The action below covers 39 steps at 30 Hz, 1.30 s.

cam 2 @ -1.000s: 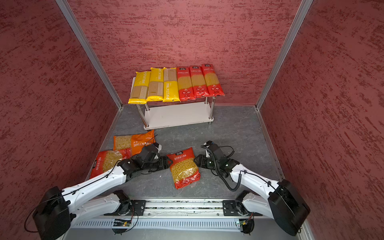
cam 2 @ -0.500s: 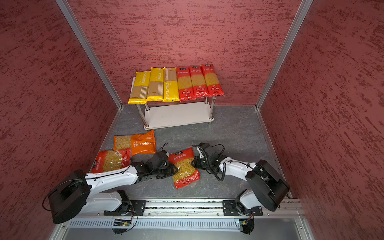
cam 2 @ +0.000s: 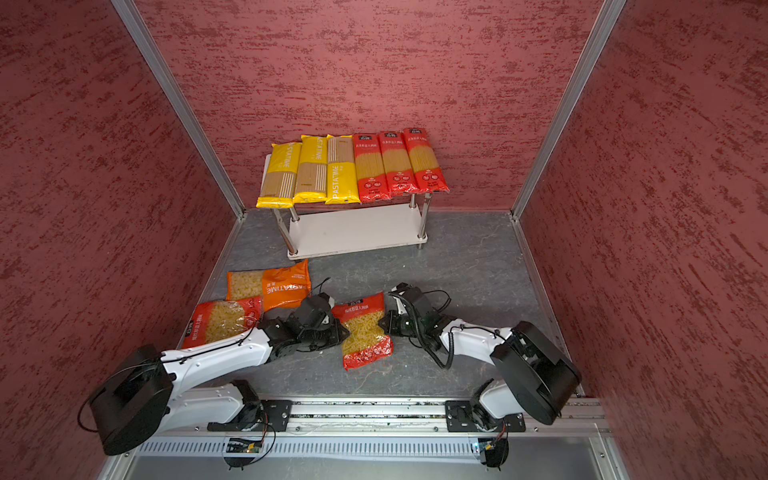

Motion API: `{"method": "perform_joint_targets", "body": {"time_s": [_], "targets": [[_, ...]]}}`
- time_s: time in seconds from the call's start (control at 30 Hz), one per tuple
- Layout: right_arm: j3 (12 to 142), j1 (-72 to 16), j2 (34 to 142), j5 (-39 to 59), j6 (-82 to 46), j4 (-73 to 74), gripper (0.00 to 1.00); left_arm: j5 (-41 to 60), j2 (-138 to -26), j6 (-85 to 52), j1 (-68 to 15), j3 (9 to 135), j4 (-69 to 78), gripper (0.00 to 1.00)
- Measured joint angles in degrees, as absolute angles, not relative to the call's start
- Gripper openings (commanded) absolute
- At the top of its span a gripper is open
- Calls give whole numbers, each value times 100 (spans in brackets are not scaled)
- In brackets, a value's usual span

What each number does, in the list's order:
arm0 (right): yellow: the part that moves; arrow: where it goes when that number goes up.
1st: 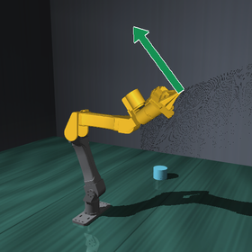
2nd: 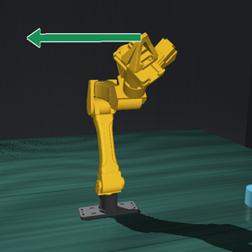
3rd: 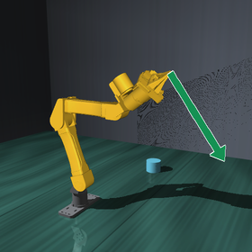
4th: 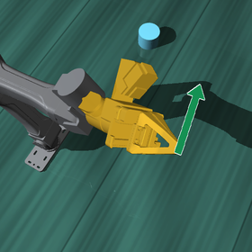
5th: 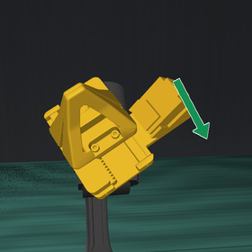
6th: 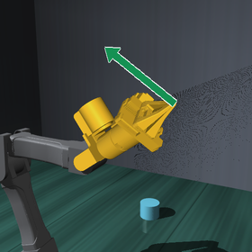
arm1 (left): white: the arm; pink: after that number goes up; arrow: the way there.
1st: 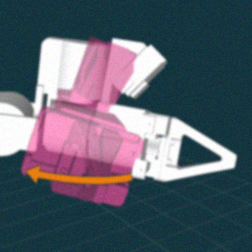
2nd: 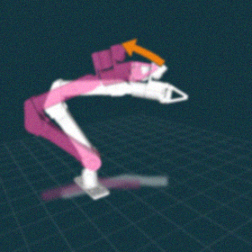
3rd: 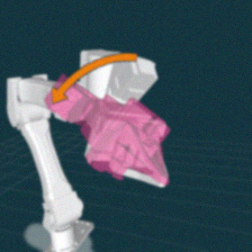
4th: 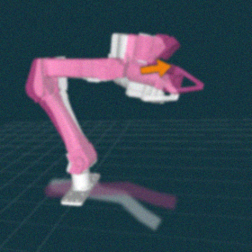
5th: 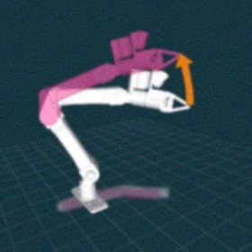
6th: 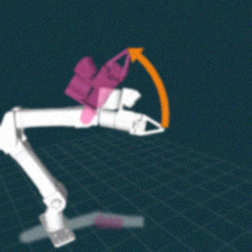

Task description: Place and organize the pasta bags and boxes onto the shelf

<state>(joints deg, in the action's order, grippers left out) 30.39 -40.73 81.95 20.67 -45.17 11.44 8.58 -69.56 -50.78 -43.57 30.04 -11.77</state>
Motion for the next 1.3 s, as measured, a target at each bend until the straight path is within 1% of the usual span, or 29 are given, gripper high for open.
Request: {"method": "perform_joint_targets", "body": {"time_s": [0.1, 0.2, 0.33, 0.43, 0.53, 0.67, 0.83, 0.97, 1.17, 1.3], "targets": [[3124, -4082, 8195, 2058, -4466, 1214, 0, 871, -6788, -4963, -4156, 3028, -1232, 9], [3301, -4084, 8197, 1999, -4394, 1288, 0, 860, -6722, -4781, -3957, 3162, -1313, 5], [3640, -4082, 8307, 1881, -4322, 1485, 0, 808, -6722, -4469, -3712, 3411, -1411, 3], [3981, -4073, 8589, 1817, -4292, 1704, 0, 679, -6716, -4134, -3548, 3603, -1500, 0], [4241, -4071, 8884, 1774, -4278, 1914, 0, 578, -6628, -3789, -3347, 3728, -1544, 0], [4731, -4032, 9367, 1758, -4241, 2134, 0, 615, -6628, -3446, -2788, 3913, -1533, 0], [5601, -3857, 10193, 1645, -4239, 2593, 0, 491, -7074, -3037, -2213, 4525, -1437, 0], [6204, -3719, 10787, 1382, -4193, 2877, 0, 266, -7686, -2718, -2119, 5100, -1188, 0], [6925, -3505, 11500, 967, -4174, 3100, 0, -40, -8497, -2401, -2058, 5592, -663, 0], [7389, -3402, 11913, 878, -4176, 3094, 10, -252, -8949, -2351, -2018, 5782, -429, 0]]}}
